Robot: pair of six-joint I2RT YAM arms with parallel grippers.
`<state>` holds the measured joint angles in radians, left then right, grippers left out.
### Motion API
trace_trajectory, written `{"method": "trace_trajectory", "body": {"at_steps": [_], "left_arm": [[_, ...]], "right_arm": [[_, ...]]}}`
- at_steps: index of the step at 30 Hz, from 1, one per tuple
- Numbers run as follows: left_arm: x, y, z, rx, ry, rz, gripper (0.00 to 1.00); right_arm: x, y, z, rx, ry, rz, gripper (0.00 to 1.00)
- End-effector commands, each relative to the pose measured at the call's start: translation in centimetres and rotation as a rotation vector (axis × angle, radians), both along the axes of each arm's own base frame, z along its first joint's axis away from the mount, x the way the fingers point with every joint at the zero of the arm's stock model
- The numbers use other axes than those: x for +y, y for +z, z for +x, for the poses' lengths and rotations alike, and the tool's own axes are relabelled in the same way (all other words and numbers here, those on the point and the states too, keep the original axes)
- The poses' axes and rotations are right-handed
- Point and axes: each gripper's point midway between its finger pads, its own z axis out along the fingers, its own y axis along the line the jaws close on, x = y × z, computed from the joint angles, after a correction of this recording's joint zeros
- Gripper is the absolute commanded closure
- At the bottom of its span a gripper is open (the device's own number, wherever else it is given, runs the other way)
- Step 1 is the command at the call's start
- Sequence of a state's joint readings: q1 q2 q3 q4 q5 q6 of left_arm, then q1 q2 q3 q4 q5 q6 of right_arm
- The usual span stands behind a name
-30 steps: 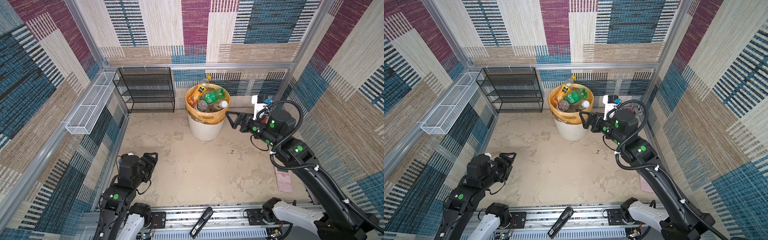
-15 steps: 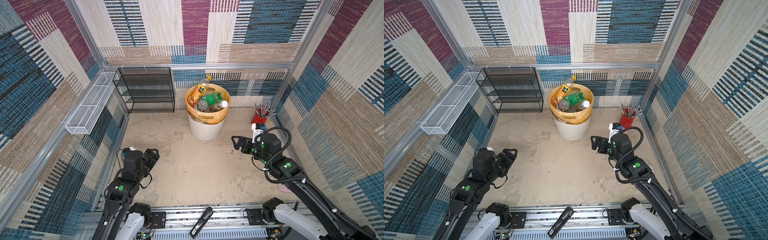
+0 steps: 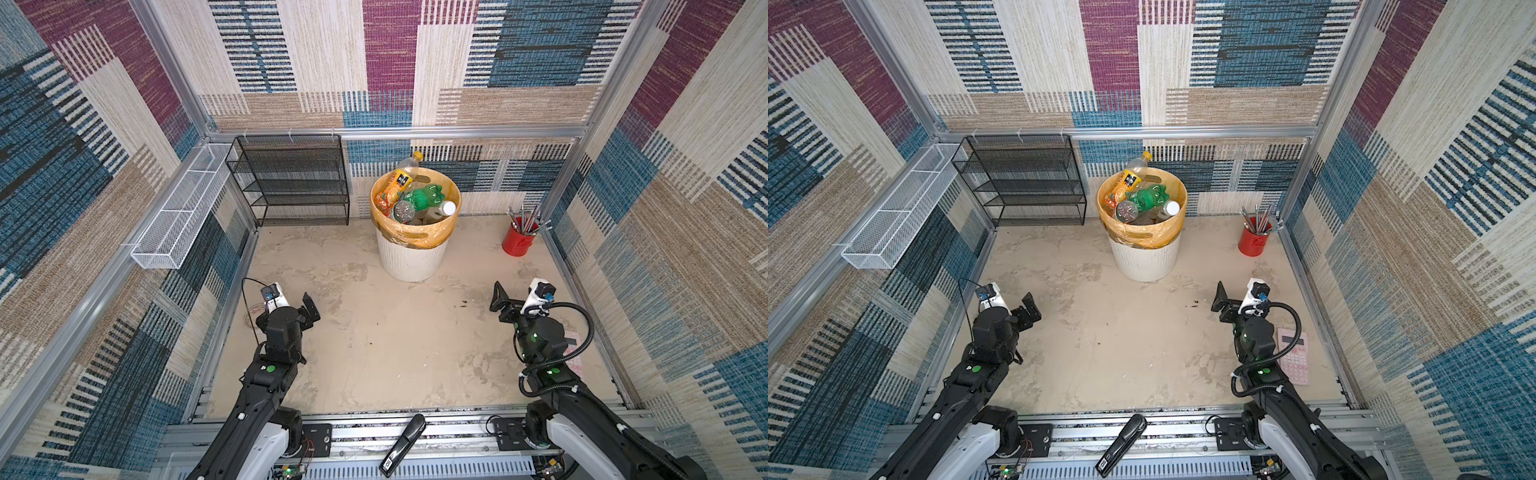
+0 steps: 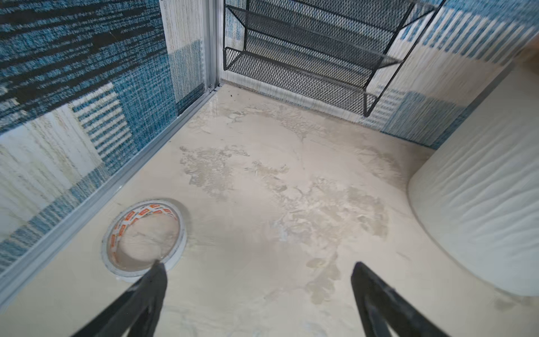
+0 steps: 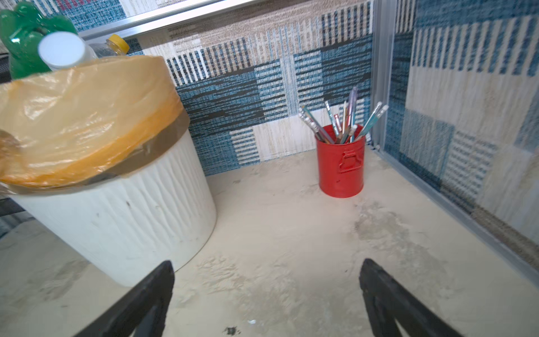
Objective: Throw the plastic bottles in the bin
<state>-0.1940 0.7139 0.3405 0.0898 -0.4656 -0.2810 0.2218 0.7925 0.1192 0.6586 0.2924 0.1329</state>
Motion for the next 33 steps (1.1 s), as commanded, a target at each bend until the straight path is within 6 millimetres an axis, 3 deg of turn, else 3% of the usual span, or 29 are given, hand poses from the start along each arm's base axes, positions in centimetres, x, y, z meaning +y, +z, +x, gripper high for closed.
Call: {"method": "trace_trajectory", "body": {"at_steps": [1,9,15,20,24,27,33], "left_arm": [[1.4,1.6,0.6,-0.111,0.031,0.143,0.01],[2.9,-3.6,1.9,-0.073,0.023,0.109,0.01],[2.1,-4.0,5.8,-0.099,-0.092,0.083,0.01],[1.5,-6.7,8.5,-0.078,-0.178,0.071,0.01],[0.6,-7.3,9.7,0.008,-0.259,0.042,0.01],[0.2,-7.9,10.8,0.064,-0.288,0.033,0.01],[0.2,-7.7,10.7,0.045,-0.287,0.038,0.01]], "right_arm": [[-1.5,3.3,-0.4,-0.176,-0.084,-0.077,0.01],[-3.3,0.3,0.4,-0.16,-0.133,-0.098,0.0],[-3.0,-0.7,2.5,-0.144,-0.086,-0.157,0.0],[-2.6,-2.6,3.9,-0.114,-0.039,-0.16,0.01],[-2.6,-4.0,6.4,-0.011,-0.013,-0.149,0.01],[-3.0,-4.0,6.4,-0.012,-0.011,-0.137,0.01],[-3.0,-4.0,6.3,-0.011,-0.016,-0.138,0.01]]}}
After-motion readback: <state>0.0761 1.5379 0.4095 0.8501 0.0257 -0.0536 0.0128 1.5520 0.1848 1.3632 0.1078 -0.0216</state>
